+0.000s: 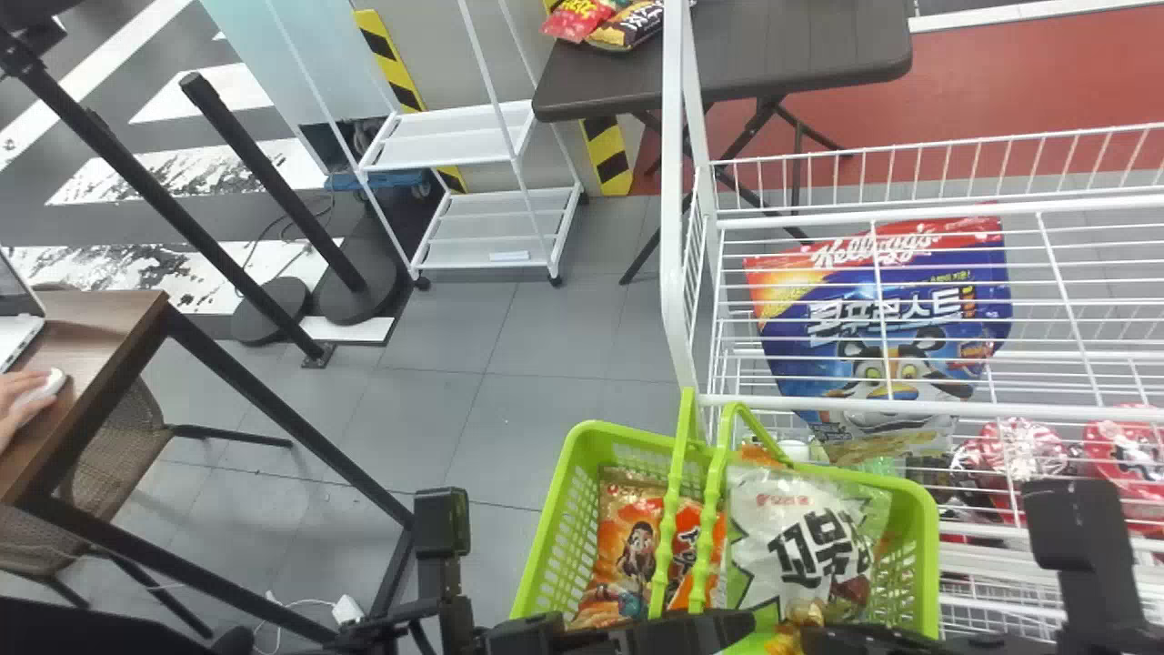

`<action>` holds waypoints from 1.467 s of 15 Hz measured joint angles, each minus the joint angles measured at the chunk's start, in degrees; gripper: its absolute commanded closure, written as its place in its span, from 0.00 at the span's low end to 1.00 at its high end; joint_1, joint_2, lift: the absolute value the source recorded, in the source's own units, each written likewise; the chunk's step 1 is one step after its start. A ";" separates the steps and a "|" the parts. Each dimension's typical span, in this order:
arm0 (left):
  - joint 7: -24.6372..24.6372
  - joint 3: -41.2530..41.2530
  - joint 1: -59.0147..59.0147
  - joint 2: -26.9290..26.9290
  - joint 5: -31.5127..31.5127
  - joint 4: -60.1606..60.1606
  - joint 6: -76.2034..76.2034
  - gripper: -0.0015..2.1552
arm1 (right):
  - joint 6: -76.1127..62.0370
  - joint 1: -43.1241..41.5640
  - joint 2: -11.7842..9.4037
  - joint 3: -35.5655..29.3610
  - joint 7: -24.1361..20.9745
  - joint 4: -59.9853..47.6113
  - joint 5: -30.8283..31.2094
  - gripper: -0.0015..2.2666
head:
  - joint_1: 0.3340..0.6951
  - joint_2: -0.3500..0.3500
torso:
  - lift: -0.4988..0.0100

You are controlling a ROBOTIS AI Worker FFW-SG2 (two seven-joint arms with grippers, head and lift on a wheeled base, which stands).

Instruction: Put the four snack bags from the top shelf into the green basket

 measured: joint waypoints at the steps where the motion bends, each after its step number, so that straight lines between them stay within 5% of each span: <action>1: 0.00 -0.02 -0.02 0.00 -0.05 0.16 0.06 0.99 | -0.78 0.25 -0.29 -0.03 1.54 -0.86 0.79 0.01 | 1.00 0.99 | 0.98; 5: 0.00 -0.04 -0.14 0.01 -0.02 0.75 0.06 0.99 | -1.41 3.02 -0.73 -5.72 4.03 -8.95 0.30 0.01 | 1.00 0.92 | 0.98; 7: -0.06 -0.17 -0.19 0.00 -0.02 0.78 0.05 0.99 | -4.40 4.42 -0.72 -10.58 3.96 -12.24 1.81 0.01 | 1.00 0.74 | 0.98; 12: -0.16 -0.20 -0.25 0.17 0.12 0.87 0.08 0.99 | -39.15 9.68 1.07 -14.13 -0.20 -7.25 22.44 0.01 | 1.00 0.35 | 0.98; 17: -0.08 -0.38 -0.30 0.03 0.08 0.96 0.00 0.99 | -68.86 10.94 2.58 -17.38 0.17 7.18 27.71 0.01 | 1.00 0.22 | 0.98; 22: 0.01 -0.49 -0.30 -0.26 -0.09 0.88 0.08 0.99 | -77.84 11.23 5.59 -18.32 4.77 12.14 27.39 0.01 | 1.00 0.23 | 0.98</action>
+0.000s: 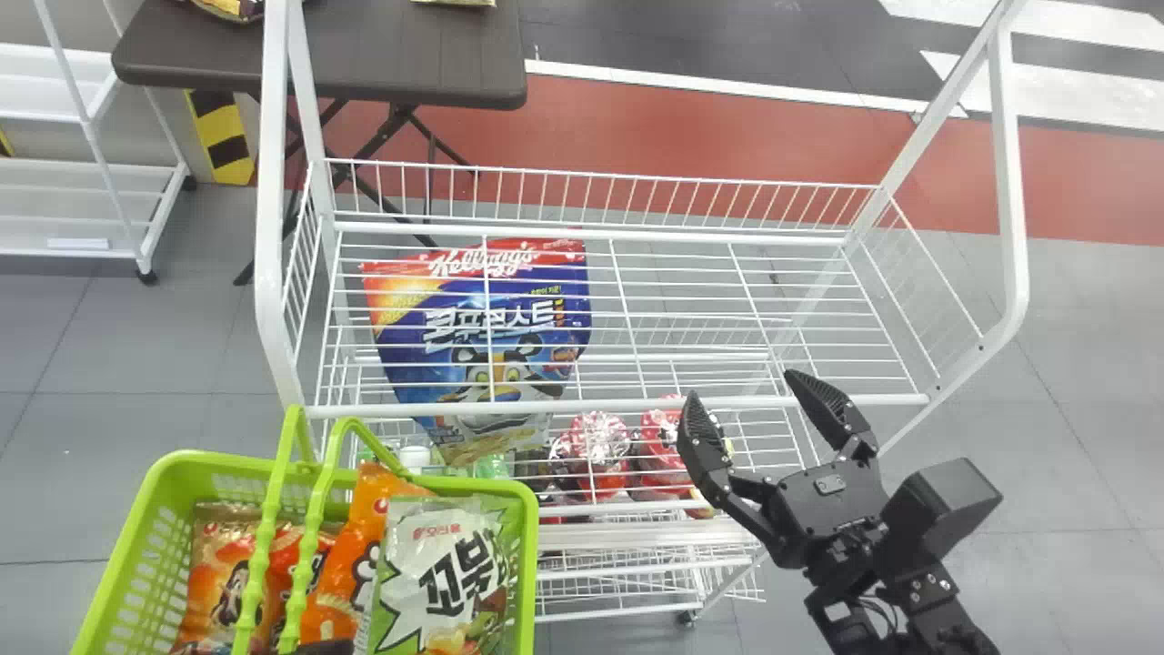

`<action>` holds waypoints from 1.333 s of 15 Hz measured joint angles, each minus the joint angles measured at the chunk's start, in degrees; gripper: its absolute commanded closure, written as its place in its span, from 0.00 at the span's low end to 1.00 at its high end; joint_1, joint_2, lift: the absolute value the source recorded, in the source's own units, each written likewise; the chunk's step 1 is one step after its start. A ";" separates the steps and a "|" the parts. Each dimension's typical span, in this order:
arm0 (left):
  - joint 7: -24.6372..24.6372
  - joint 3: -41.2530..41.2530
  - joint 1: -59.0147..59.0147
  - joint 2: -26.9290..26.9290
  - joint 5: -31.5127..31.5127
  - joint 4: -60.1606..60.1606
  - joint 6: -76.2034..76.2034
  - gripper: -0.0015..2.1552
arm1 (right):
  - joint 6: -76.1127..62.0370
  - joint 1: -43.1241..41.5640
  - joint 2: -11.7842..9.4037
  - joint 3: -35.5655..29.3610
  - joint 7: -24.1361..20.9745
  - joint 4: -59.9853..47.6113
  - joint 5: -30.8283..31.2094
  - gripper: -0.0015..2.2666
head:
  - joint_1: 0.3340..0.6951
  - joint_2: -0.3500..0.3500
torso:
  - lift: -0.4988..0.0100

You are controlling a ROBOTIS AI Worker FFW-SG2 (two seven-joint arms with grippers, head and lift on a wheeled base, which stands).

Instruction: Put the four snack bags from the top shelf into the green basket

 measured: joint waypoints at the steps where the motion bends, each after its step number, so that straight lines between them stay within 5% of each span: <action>1: 0.00 0.01 0.00 -0.02 0.00 -0.01 0.00 0.99 | -0.72 0.08 0.65 0.00 0.03 0.41 -0.05 0.01 | 1.00 0.23 | 0.98; 20: 0.26 -0.51 -0.18 0.26 -0.17 -0.10 0.19 0.99 | -1.42 0.57 2.21 1.04 -0.38 1.13 0.63 0.01 | 1.00 0.25 | 0.98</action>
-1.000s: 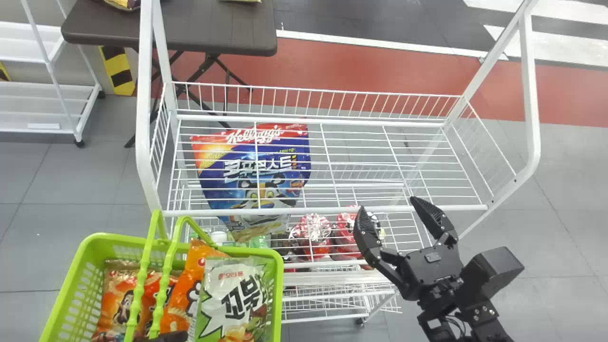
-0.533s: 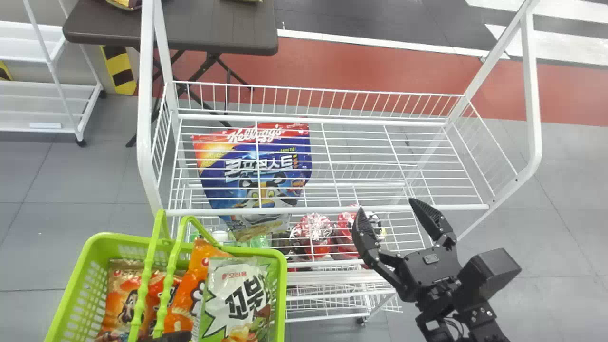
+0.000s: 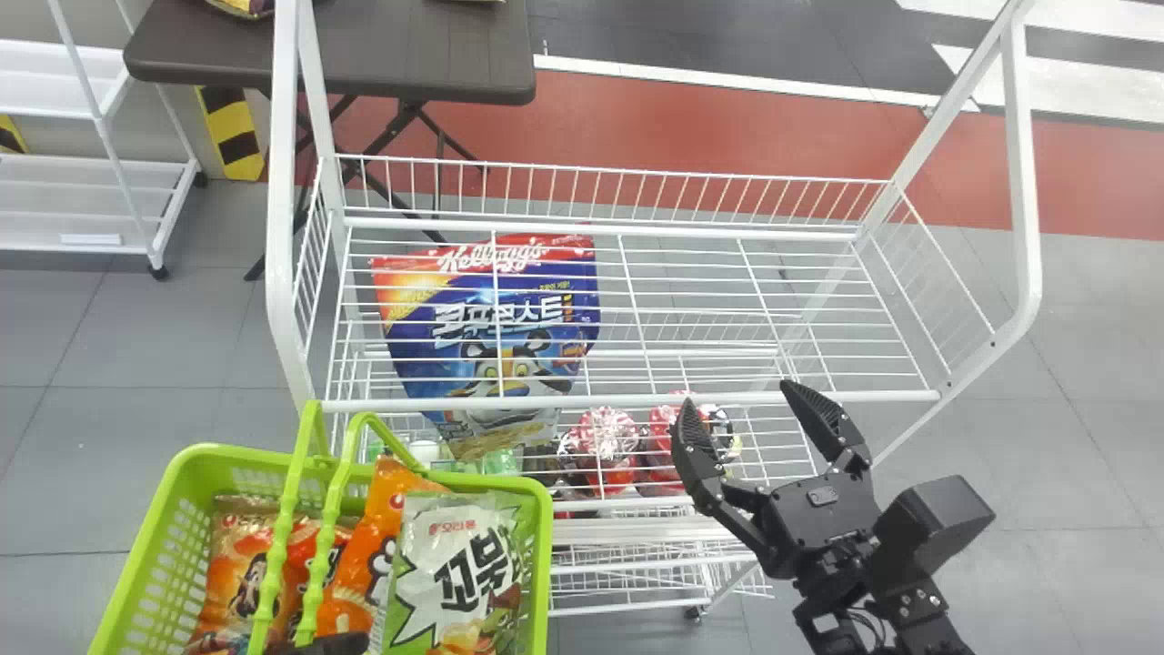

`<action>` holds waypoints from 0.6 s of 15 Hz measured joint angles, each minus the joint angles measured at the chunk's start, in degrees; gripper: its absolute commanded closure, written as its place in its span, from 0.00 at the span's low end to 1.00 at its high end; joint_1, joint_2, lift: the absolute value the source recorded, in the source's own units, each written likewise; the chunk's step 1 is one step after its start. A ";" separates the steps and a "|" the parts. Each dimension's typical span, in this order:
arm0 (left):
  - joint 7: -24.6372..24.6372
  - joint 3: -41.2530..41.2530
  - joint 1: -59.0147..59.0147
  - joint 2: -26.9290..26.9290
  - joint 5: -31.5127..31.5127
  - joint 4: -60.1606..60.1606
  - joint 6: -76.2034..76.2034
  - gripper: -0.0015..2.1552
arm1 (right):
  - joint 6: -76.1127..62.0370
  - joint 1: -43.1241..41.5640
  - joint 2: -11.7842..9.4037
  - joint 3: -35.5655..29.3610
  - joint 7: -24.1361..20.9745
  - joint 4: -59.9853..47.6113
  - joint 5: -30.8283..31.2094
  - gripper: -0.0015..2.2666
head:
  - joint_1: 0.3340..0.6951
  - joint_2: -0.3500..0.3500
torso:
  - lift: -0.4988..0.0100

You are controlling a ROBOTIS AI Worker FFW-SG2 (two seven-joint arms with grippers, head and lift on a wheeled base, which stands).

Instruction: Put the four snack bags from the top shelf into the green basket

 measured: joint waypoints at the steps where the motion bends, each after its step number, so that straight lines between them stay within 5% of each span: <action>1: 0.00 0.00 0.00 0.00 0.00 0.00 0.04 0.99 | 0.00 0.00 0.00 0.12 -0.08 -0.03 0.00 0.01 | 1.00 0.25 | 0.98; 9: -0.05 0.30 -0.12 0.17 0.07 0.67 0.19 0.99 | 0.18 -0.17 0.00 1.00 -0.78 -0.04 0.35 0.01 | 1.00 0.28 | 0.98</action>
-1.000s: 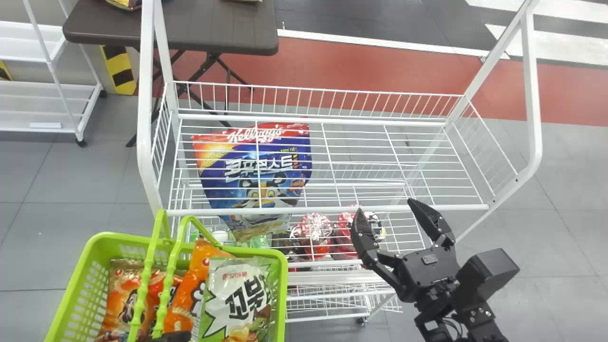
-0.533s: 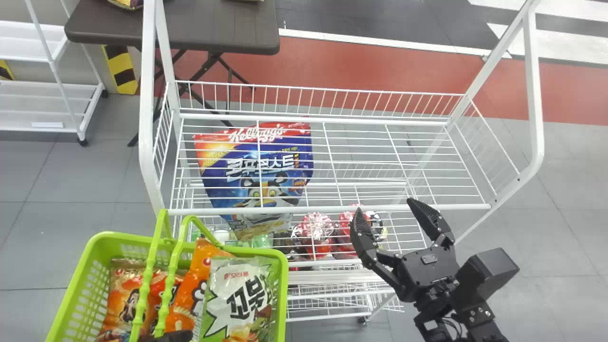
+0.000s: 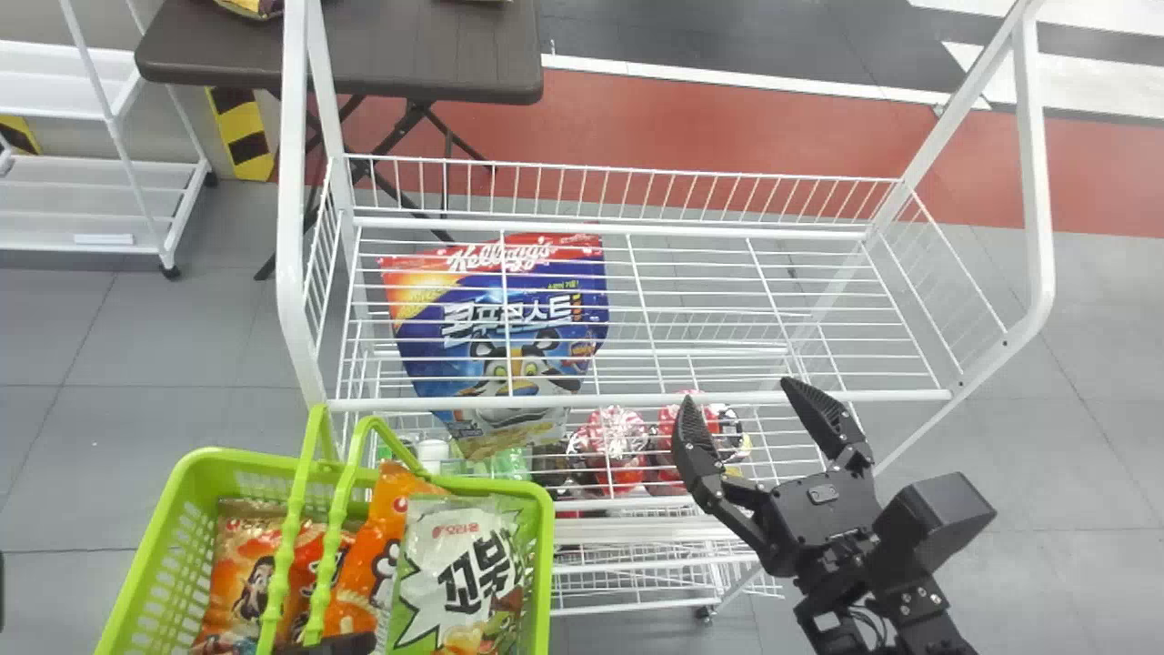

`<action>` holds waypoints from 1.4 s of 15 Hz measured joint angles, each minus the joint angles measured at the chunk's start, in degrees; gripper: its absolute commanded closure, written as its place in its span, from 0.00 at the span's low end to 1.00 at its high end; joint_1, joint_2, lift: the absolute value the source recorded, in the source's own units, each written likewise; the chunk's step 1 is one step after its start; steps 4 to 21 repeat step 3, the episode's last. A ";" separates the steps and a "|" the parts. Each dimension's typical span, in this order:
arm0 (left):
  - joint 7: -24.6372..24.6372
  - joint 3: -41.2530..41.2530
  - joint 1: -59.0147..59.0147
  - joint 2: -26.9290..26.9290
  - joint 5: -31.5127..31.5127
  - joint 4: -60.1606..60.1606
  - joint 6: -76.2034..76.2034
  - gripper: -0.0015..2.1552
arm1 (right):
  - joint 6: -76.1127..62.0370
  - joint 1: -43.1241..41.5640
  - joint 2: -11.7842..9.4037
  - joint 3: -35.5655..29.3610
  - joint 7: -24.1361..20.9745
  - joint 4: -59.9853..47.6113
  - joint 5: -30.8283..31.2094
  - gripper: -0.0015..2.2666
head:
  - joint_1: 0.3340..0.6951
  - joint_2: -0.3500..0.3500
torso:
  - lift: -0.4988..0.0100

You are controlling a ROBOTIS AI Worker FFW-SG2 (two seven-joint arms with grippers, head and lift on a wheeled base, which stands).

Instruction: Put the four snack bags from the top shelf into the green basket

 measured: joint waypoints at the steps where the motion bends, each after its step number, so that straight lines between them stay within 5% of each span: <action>1: -0.03 0.04 -0.04 -0.04 -0.03 0.03 0.00 0.99 | 0.00 0.01 0.00 0.00 -0.07 0.00 0.00 0.01 | 1.00 0.28 | 0.98; 21: -0.04 0.11 -0.04 -0.09 -0.07 0.03 0.00 0.99 | 0.00 0.06 0.00 -0.02 -0.45 0.00 -0.06 0.01 | 1.00 0.27 | 0.98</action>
